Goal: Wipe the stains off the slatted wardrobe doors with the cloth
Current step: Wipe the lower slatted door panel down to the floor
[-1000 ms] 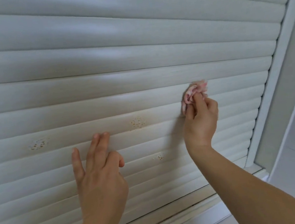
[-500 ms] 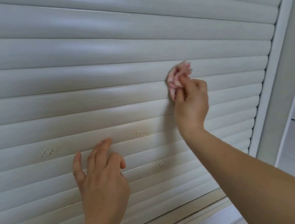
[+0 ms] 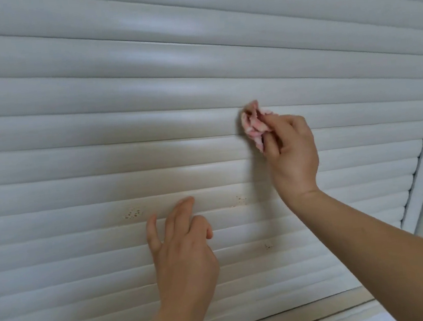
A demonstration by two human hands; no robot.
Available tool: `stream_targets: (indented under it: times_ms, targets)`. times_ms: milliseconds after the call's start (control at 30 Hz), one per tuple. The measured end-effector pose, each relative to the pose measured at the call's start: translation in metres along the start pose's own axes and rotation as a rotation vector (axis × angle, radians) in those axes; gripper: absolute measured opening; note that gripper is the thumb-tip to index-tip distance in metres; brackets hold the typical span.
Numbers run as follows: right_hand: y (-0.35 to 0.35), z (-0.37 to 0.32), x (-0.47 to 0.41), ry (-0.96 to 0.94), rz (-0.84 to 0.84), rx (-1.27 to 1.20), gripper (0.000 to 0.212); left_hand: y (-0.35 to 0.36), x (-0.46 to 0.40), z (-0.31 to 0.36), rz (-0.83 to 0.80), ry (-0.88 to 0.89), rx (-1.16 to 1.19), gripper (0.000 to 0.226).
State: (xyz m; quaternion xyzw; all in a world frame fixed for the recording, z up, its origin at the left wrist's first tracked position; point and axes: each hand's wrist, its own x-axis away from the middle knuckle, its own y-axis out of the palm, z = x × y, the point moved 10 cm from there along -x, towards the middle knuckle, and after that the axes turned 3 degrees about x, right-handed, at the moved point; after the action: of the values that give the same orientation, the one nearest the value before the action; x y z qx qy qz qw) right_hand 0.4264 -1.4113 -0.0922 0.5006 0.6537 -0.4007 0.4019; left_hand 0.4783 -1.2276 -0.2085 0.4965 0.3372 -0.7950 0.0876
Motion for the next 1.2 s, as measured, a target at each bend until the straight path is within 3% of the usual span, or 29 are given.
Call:
stream_targets:
  times_ms: [167,333,433,533,600,667,800,967,1200]
  targets:
    - [0.035,-0.071,0.016,-0.294,-0.012,0.191,0.03,-0.011,-0.004,-0.007,0.014,-0.003,0.024,0.031]
    - [0.061,-0.07,0.074,-0.555,-0.233,0.259,0.021,-0.018,0.003,-0.012,0.025,0.025,0.062,0.025]
    - [0.04,-0.023,0.077,-0.301,-0.325,0.096,0.022,-0.021,0.008,-0.011,0.025,0.049,0.075,0.024]
    - [-0.005,0.028,0.071,-0.002,-0.156,0.016,0.027,-0.019,0.014,-0.014,0.011,0.056,0.07,0.025]
    - [-0.015,0.061,0.075,0.231,-0.149,-0.023,0.029,-0.017,0.015,-0.015,0.0,0.057,0.066,0.025]
    - [-0.013,0.073,0.08,0.307,-0.176,-0.009,0.028,-0.012,0.015,-0.014,-0.011,0.059,0.067,0.025]
    - [0.009,0.048,0.082,0.153,-0.189,0.047,0.024,-0.004,0.016,-0.012,-0.028,0.059,0.057,0.025]
    - [0.033,-0.005,0.095,-0.073,-0.164,0.073,0.036,0.004,0.02,-0.015,-0.035,0.059,0.041,0.024]
    - [0.062,-0.055,0.107,-0.46,-0.209,0.217,0.031,0.003,0.024,-0.025,-0.005,0.04,0.044,0.024]
